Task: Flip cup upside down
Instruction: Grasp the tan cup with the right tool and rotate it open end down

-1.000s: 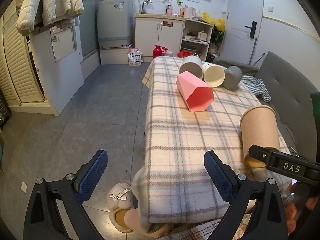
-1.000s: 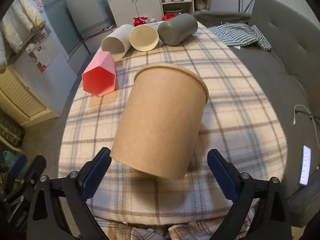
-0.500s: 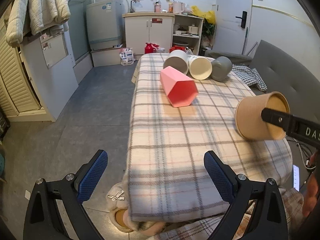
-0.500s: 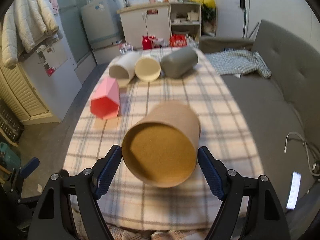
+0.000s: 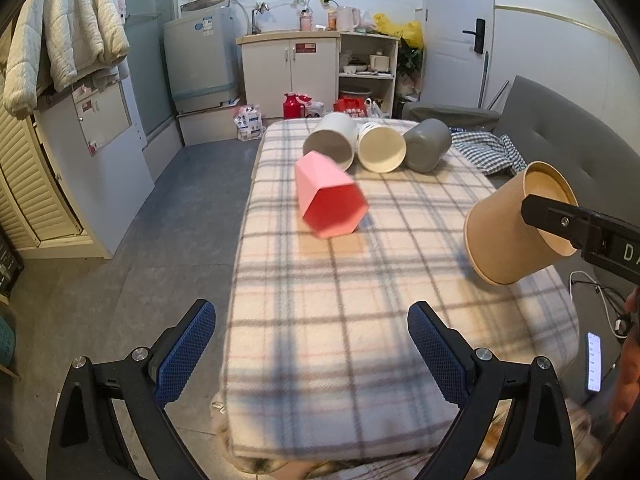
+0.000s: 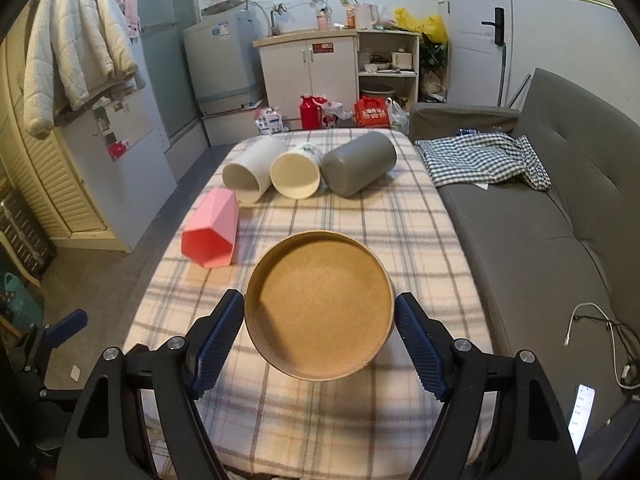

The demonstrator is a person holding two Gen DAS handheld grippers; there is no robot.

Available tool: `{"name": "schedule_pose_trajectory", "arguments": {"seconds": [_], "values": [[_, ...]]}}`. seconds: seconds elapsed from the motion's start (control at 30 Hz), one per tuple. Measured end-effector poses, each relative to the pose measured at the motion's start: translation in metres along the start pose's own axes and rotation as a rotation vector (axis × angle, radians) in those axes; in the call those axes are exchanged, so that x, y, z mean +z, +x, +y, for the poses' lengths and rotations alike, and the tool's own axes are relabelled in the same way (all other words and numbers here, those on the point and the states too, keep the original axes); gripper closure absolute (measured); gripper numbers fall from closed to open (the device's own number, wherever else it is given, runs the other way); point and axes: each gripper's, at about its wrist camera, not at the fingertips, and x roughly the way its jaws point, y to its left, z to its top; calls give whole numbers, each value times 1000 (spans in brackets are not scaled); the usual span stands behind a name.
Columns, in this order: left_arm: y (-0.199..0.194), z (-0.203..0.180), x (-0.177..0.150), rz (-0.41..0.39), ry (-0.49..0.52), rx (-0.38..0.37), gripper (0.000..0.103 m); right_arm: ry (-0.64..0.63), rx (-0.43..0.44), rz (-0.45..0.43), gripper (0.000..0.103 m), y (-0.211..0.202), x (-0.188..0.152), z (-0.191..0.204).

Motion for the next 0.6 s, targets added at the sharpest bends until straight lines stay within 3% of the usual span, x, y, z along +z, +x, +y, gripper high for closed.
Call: {"name": "schedule_pose_trajectory", "arguments": {"seconds": [0.37,0.6], "values": [[19,-24,24,3,27,-1,4,70,105,45,25,40,28,-21],[38,-28,30,29,22,9,4,69,111,109,25,75,37,-23]]}}
